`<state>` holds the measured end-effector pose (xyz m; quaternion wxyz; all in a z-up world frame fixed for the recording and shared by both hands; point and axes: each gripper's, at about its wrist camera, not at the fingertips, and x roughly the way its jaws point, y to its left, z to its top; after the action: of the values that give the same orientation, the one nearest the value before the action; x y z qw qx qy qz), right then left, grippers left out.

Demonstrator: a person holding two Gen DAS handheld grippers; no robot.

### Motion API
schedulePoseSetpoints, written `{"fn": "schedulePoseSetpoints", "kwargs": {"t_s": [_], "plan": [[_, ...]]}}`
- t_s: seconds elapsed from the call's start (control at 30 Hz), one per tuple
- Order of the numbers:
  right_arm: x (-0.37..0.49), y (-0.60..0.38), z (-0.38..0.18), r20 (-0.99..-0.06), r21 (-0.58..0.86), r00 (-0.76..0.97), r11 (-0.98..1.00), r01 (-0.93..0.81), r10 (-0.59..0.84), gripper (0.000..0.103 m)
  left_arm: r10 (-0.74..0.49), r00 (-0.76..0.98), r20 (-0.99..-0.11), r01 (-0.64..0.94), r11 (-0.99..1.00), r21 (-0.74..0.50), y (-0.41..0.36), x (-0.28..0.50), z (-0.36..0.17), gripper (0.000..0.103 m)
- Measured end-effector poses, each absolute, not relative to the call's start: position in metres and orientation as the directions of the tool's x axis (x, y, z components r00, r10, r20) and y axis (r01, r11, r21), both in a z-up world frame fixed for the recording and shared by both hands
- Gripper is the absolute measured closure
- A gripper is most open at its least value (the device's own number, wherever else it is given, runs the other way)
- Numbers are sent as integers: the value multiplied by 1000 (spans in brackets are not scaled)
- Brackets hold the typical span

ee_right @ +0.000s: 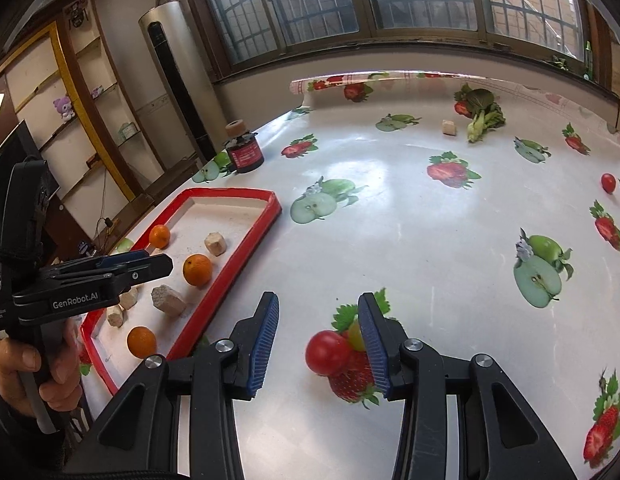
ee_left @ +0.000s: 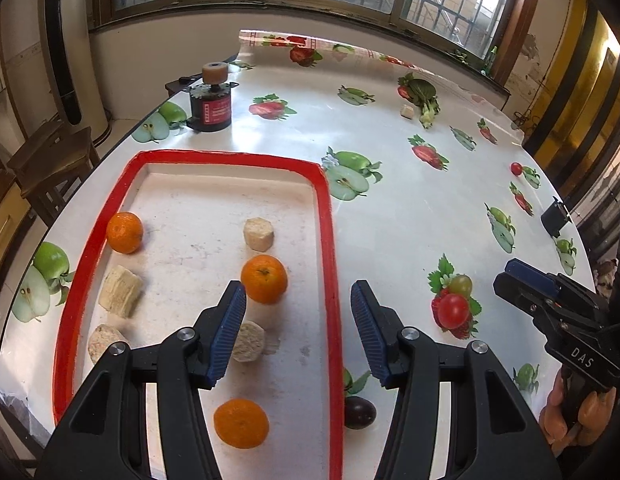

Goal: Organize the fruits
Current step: 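Move the right tool to a red tomato while the left tool approaches another red tomato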

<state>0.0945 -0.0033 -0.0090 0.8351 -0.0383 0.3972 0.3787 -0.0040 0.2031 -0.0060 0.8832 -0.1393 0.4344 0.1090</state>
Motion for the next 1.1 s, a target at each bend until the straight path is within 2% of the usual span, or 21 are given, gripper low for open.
{"fn": "schedulePoseSetpoints", "kwargs": {"t_s": [0.37, 0.67, 1.1], "plan": [[97, -41, -14, -700, 236, 432, 755, -611, 569, 60, 40, 590, -806, -268, 952, -149, 179, 2, -6, 50], [117, -79, -21, -714, 224, 473, 809, -543, 516, 60, -28, 568, -823, -165, 975, -147, 132, 18, -16, 50], [236, -158, -19, -713, 146, 615, 930, -338, 335, 59, -108, 514, -851, -61, 985, -162, 86, 43, -41, 50]]}}
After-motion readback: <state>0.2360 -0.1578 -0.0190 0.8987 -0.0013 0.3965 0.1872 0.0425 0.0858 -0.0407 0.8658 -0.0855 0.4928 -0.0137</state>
